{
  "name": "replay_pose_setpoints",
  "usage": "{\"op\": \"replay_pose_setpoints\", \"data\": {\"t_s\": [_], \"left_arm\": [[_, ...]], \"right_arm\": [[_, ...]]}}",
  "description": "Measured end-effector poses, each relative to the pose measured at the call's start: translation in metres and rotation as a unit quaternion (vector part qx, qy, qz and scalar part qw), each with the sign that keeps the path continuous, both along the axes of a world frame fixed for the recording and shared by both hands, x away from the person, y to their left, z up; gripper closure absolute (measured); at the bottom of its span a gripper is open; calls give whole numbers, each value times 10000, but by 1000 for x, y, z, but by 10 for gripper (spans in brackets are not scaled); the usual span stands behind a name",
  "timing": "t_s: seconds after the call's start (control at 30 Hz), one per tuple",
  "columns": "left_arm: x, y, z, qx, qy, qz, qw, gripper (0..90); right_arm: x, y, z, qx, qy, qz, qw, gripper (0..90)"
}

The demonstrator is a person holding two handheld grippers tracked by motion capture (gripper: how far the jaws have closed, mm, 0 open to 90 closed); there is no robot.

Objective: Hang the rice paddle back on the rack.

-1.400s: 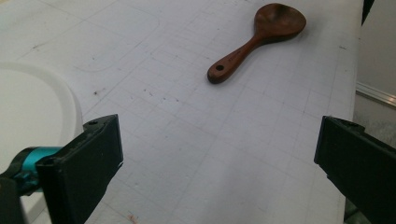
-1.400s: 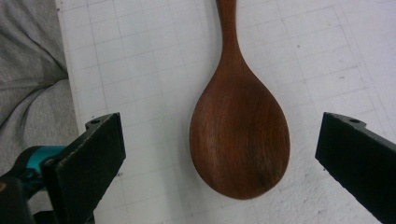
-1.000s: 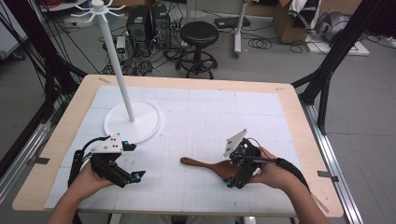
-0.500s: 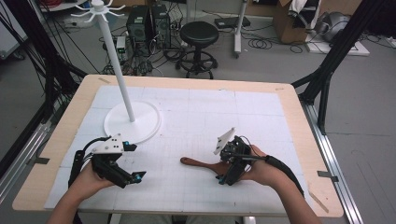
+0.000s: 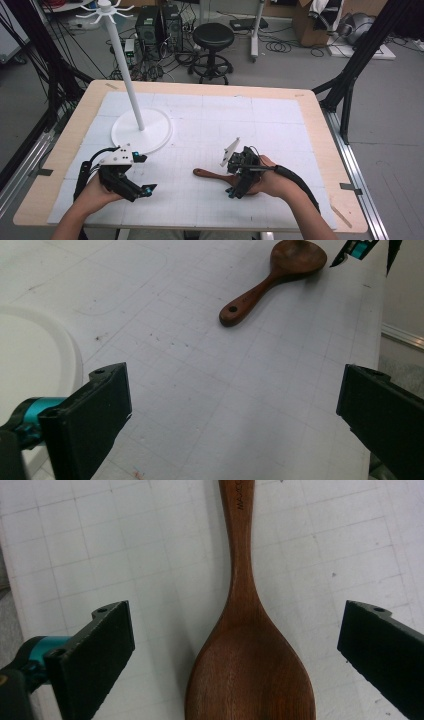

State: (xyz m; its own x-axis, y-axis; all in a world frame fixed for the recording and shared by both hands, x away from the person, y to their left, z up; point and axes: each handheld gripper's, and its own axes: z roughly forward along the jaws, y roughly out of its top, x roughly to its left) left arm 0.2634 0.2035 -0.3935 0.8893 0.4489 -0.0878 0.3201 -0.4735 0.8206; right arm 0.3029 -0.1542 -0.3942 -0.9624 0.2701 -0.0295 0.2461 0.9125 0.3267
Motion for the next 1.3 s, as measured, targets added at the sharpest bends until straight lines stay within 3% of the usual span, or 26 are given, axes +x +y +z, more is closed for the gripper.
{"op": "replay_pose_setpoints", "data": {"t_s": [0.77, 0.93, 1.03, 1.3], "left_arm": [[0, -2, -2, 60, 1, -3, 10000, 17], [-1, -3, -2, 78, 14, -6, 10000, 17], [-1, -3, -3, 96, 7, -10, 10000, 17], [-1, -4, -3, 98, 19, -13, 9999, 17]], "right_arm": [[6, 27, -11, -469, -38, -75, 9989, 43], [7, 31, -14, -515, 22, -47, 9987, 79], [7, 33, -15, -591, 31, -32, 9982, 148], [10, 37, -17, -719, 41, -123, 9973, 176]]}}
